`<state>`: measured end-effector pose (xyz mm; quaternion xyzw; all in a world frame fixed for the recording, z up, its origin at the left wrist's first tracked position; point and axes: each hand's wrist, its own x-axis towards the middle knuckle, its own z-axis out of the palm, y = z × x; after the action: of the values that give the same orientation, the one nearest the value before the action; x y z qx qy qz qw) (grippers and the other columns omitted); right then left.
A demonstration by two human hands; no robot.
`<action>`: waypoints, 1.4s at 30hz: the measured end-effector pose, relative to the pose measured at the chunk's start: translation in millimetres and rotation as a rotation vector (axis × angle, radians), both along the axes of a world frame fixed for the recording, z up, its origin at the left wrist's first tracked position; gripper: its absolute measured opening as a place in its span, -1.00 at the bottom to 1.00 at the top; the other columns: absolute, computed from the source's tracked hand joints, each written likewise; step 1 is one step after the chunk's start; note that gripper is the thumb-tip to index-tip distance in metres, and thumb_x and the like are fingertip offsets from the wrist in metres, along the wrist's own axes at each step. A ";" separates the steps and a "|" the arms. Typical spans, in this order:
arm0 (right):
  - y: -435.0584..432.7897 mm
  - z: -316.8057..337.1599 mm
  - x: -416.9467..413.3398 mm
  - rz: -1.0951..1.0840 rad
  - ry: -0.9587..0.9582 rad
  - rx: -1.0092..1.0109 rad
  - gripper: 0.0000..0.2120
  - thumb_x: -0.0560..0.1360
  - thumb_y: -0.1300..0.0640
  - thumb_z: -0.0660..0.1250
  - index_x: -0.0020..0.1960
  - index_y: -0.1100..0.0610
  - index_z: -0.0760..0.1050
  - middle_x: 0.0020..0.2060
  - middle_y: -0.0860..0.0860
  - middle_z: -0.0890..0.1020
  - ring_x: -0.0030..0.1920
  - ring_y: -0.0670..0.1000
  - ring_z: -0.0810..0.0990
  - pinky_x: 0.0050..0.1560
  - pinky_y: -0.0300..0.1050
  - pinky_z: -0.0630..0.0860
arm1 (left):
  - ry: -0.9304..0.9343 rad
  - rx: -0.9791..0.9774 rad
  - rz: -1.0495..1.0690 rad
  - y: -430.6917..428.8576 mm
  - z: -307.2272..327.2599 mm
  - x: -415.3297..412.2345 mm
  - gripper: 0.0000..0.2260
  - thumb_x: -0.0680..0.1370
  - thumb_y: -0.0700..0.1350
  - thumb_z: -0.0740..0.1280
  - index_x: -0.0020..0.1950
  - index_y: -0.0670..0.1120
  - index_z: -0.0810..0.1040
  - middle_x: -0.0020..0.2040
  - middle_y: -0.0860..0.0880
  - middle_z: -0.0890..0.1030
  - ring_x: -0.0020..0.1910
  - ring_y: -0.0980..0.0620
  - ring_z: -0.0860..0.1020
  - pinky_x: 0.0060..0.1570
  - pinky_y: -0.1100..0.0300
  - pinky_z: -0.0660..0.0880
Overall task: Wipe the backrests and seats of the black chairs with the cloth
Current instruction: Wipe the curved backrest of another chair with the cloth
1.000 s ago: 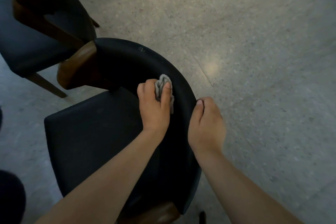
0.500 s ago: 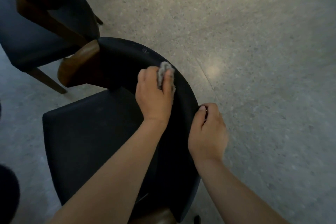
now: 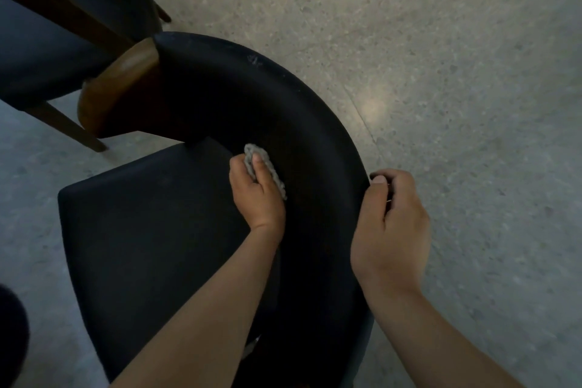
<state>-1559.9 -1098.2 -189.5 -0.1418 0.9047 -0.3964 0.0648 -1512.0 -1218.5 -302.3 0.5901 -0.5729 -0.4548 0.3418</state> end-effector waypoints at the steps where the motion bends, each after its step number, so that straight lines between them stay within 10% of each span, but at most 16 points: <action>1: 0.2 0.1 0.1 -0.001 0.009 0.001 -0.76 0.56 -0.05 0.05 -0.02 -0.01 0.47 -0.39 -0.11 0.51 -0.40 -0.10 0.48 -0.38 -0.16 0.33 | -0.007 0.038 0.024 0.6 -6.7 1.4 -0.83 0.67 -0.01 0.15 -0.08 -0.04 0.37 -0.12 -0.07 0.52 -0.16 0.07 0.48 -0.20 0.31 0.37; 11: -0.1 4.7 1.8 -0.003 0.052 0.062 -0.75 0.57 -0.05 0.04 -0.03 -0.01 0.46 -0.39 -0.12 0.50 -0.39 -0.11 0.47 -0.38 -0.17 0.28 | -0.264 0.442 -0.129 -14.1 -47.4 39.2 -0.77 0.67 0.07 0.12 -0.04 -0.06 0.40 -0.10 -0.07 0.55 -0.10 -0.05 0.54 -0.11 0.12 0.38; 25: -2.1 7.7 4.2 -0.031 0.063 0.080 -0.73 0.56 0.00 0.04 0.00 0.09 0.48 -0.29 -0.05 0.53 -0.35 -0.03 0.44 -0.34 -0.11 0.23 | 0.039 -0.253 -0.632 -15.9 120.0 17.0 -0.92 0.59 0.00 0.31 -0.03 0.02 0.53 -0.08 0.09 0.48 -0.13 0.20 0.49 -0.15 0.38 0.43; 29: -2.5 8.1 3.6 -0.024 0.045 0.076 -0.71 0.57 -0.01 0.04 0.00 0.10 0.48 -0.26 -0.03 0.54 -0.32 0.01 0.44 -0.31 -0.11 0.22 | -0.101 -0.368 -0.748 -10.7 134.4 -9.7 -0.81 0.52 0.09 0.39 -0.03 -0.01 0.59 -0.08 0.08 0.48 -0.17 0.15 0.50 -0.15 0.15 0.52; 37: 1.6 3.1 -0.7 0.074 -0.064 0.033 -0.63 0.54 -0.11 -0.02 0.01 0.07 0.46 -0.20 -0.09 0.53 -0.28 -0.11 0.43 -0.35 -0.38 0.21 | -0.345 -0.415 -0.618 -2.6 138.7 -30.0 -0.78 0.43 0.14 0.45 -0.14 0.04 0.52 -0.15 0.11 0.45 -0.26 0.15 0.45 -0.27 0.28 0.37; 42: 6.3 9.4 -15.7 0.132 -0.133 -0.001 -0.63 0.55 -0.15 0.00 0.06 0.03 0.47 -0.23 -0.10 0.57 -0.28 -0.12 0.53 -0.32 -0.09 0.45 | -0.359 -0.376 -0.359 -8.8 133.1 -33.8 -0.78 0.52 0.10 0.37 -0.22 0.04 0.41 -0.21 0.13 0.40 -0.30 0.15 0.42 -0.31 0.37 0.28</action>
<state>-1575.6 -1092.0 -180.1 -0.1744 0.8869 -0.4004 0.1509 -1545.8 -1227.3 -169.3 0.4767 -0.7933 -0.2823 0.2525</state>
